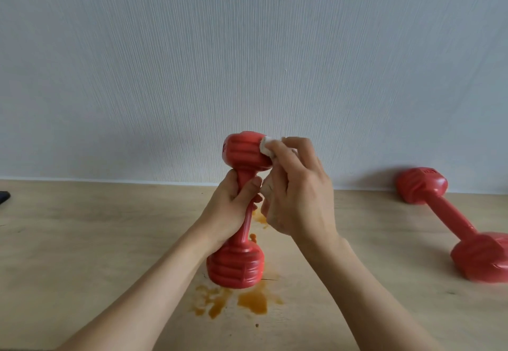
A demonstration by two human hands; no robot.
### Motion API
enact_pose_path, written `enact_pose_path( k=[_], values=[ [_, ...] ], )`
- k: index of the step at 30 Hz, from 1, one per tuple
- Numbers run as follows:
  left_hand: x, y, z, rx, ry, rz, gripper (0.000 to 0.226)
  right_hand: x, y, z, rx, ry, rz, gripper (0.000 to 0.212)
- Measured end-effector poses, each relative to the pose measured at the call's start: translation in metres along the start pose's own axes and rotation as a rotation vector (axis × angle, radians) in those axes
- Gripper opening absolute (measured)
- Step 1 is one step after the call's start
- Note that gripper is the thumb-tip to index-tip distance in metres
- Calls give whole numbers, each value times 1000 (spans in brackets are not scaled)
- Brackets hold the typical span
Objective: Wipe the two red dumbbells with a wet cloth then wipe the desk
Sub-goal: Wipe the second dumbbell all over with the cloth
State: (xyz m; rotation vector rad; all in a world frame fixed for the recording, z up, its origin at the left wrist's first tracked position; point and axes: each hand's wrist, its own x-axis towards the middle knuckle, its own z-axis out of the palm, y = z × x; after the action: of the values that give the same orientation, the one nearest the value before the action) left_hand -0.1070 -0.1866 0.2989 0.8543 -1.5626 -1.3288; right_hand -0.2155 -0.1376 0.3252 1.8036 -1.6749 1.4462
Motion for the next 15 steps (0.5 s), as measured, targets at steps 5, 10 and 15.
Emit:
enact_pose_path(
  k=[5,10,15],
  values=[
    [0,0,-2,-32,-24,-17,7,1,7,-2,203,-30,83,40],
    [-1,-1,-5,-93,2,-10,7,0,19,7,303,-8,209,22],
    [-2,0,-7,-104,9,-25,8,-4,13,4,248,-13,148,22]
  ],
)
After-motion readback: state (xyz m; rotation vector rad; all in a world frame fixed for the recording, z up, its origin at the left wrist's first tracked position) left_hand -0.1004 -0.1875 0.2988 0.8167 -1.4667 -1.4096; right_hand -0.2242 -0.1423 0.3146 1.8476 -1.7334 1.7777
